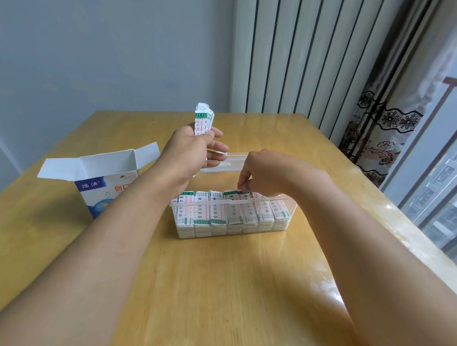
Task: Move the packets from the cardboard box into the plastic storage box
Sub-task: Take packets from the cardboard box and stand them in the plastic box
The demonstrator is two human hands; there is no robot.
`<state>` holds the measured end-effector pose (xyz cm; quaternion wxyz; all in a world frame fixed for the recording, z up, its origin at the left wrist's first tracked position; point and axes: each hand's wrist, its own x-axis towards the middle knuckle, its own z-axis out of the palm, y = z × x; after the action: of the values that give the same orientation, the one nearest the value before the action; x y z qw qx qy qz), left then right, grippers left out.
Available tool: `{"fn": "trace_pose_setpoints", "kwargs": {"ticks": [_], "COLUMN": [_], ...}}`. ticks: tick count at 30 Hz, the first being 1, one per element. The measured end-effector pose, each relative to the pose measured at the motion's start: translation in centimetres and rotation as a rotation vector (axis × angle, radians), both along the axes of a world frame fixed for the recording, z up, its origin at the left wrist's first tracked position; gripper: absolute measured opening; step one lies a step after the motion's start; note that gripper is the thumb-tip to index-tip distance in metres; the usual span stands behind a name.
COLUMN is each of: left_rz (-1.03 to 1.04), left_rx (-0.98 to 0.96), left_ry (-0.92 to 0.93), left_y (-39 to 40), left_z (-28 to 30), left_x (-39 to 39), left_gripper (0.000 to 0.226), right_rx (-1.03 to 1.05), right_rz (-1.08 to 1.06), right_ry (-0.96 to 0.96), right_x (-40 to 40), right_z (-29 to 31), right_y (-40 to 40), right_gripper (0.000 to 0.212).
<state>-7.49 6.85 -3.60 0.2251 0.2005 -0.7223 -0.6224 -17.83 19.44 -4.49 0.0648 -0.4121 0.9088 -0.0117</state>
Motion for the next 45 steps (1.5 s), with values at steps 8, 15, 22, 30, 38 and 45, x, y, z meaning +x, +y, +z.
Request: {"fn": "trace_pose_setpoints", "kwargs": {"ticks": [8,15,22,30,38,45], "left_rz": [-0.005,0.0,0.003,-0.012,-0.041,-0.017], "left_rx": [-0.001,-0.006,-0.008,0.039,-0.013,-0.014], "left_ry": [-0.001,-0.002,0.0,0.015,-0.037,-0.031], "left_y": [0.0,-0.2,-0.3,-0.1,0.6,0.3], "left_z": [0.0,-0.1,-0.2,0.2,0.3,0.3], "left_x": [0.0,-0.1,-0.1,0.3,0.6,0.6], "left_gripper": [0.024,0.024,0.023,0.023,0.022,0.021], "right_rx": [0.001,0.0,-0.01,-0.257,-0.193,-0.008], "right_rz": [-0.016,0.105,0.132,0.034,0.032,0.033], "right_ry": [-0.017,-0.045,-0.066,-0.032,-0.045,-0.023], "right_x": [0.0,0.4,0.5,-0.1,0.2,-0.1], "right_z": [0.1,0.3,0.3,3.7,3.9,1.9], "right_y": [0.1,0.0,0.0,2.2,2.7,1.6], "right_gripper": [0.018,0.027,0.026,0.017,0.034,0.06]}}
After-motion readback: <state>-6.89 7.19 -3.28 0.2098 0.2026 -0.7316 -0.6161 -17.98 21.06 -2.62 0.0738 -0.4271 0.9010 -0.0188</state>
